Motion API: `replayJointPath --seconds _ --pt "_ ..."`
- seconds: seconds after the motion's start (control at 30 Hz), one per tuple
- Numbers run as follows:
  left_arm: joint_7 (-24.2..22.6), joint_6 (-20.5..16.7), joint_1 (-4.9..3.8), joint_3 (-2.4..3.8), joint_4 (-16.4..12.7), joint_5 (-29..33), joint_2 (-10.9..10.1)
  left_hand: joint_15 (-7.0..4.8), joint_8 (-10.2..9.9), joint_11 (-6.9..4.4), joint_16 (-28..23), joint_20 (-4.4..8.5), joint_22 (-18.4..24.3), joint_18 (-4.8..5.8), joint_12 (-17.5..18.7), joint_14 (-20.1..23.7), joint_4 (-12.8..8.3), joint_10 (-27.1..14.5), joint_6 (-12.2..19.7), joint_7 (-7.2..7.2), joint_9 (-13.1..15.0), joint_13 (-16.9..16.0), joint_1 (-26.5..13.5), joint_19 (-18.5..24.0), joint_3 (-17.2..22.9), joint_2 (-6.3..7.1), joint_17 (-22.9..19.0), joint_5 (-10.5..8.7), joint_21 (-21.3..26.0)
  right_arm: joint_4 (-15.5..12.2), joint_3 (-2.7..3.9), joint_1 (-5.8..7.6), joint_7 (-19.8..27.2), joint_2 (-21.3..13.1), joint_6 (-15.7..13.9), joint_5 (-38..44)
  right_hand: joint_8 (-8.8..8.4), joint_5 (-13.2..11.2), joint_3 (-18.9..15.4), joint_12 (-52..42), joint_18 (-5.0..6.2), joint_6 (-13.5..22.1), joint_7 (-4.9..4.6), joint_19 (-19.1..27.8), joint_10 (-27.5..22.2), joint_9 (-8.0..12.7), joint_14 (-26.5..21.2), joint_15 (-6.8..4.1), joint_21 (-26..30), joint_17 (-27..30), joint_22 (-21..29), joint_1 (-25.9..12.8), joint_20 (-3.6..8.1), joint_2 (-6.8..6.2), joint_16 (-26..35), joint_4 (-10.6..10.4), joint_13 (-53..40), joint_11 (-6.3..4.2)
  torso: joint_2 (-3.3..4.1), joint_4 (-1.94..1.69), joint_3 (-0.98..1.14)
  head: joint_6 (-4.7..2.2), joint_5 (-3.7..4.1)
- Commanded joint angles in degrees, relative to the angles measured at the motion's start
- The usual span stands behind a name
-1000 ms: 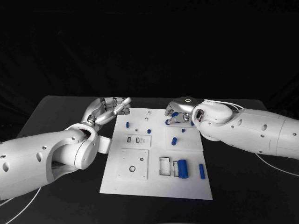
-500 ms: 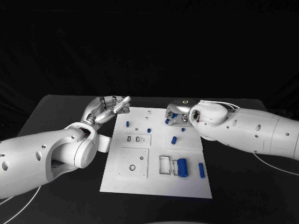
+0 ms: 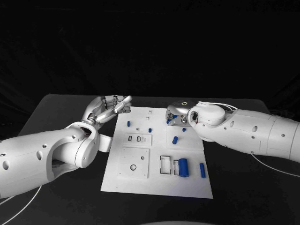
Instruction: Assemble the parts on the task board
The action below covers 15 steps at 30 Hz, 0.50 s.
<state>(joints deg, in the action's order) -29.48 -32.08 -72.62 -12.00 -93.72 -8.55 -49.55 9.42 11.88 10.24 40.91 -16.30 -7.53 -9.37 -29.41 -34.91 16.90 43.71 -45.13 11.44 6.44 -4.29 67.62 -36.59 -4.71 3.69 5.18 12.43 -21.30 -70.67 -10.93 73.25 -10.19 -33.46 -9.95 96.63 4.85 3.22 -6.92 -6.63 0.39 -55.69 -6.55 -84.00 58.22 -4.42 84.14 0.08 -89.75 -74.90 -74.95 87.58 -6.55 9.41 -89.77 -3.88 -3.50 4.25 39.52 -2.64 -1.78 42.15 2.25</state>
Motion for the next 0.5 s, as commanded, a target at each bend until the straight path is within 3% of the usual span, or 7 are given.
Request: replayJointPath --seconds 0.03,0.3,0.5 --pt "-0.37 0.69 -0.16 0.05 -0.17 -0.37 0.15 0.18 0.31 0.12 -0.33 -0.17 0.07 -0.89 0.24 0.07 -0.03 -0.46 0.34 1.35 0.05 -0.04 0.03 0.24 0.43 -0.44 0.05 -0.27 0.09 0.26 0.01 -0.11 -1.35 0.23 1.78 0.94 -0.38 -0.22 0.59 0.31 -0.39 -0.27 0.17 -6.0 0.59 0.07 5.86 -0.38 -0.25 -15.1 -15.05 0.21 0.27 0.35 -0.23 -0.09 -0.01 0.01 -0.11 -0.03 -0.04 0.02 0.22" --pt "-0.35 0.73 -0.16 0.06 -0.03 -0.37 0.27 0.18 0.36 0.12 -0.34 -0.18 0.09 -0.89 0.25 0.1 -0.04 -0.46 0.36 1.35 0.07 -0.05 0.08 0.27 0.46 -0.54 0.06 -0.28 0.11 0.37 0.01 -0.37 -1.64 0.62 2.05 0.97 0.25 -0.16 2.46 0.78 -0.39 -2.97 0.76 -6.0 3.76 -0.25 5.86 -0.94 -0.25 -15.1 -15.05 1.73 0.72 1.58 -0.23 0.01 -0.01 -0.78 -0.13 -0.06 -0.07 0.17 0.15" --pt "-0.4 0.79 -0.16 0.06 0.02 -0.37 0.36 0.19 0.39 0.12 -0.36 -0.18 0.11 -0.88 0.25 0.11 -0.04 -0.45 0.37 1.35 0.08 -0.06 0.1 0.29 0.48 -0.58 0.06 -0.29 0.13 -0.08 0.01 -0.51 -1.5 0.52 -0.58 1.29 0.97 -0.1 3.87 1.01 -0.39 -5.48 0.85 -6.0 6.82 -0.65 5.86 -1.15 -0.25 -15.1 -15.05 2.97 1.04 1.8 -0.23 0.38 0.0 -1.17 -0.19 -0.1 -0.11 0.12 0.16"
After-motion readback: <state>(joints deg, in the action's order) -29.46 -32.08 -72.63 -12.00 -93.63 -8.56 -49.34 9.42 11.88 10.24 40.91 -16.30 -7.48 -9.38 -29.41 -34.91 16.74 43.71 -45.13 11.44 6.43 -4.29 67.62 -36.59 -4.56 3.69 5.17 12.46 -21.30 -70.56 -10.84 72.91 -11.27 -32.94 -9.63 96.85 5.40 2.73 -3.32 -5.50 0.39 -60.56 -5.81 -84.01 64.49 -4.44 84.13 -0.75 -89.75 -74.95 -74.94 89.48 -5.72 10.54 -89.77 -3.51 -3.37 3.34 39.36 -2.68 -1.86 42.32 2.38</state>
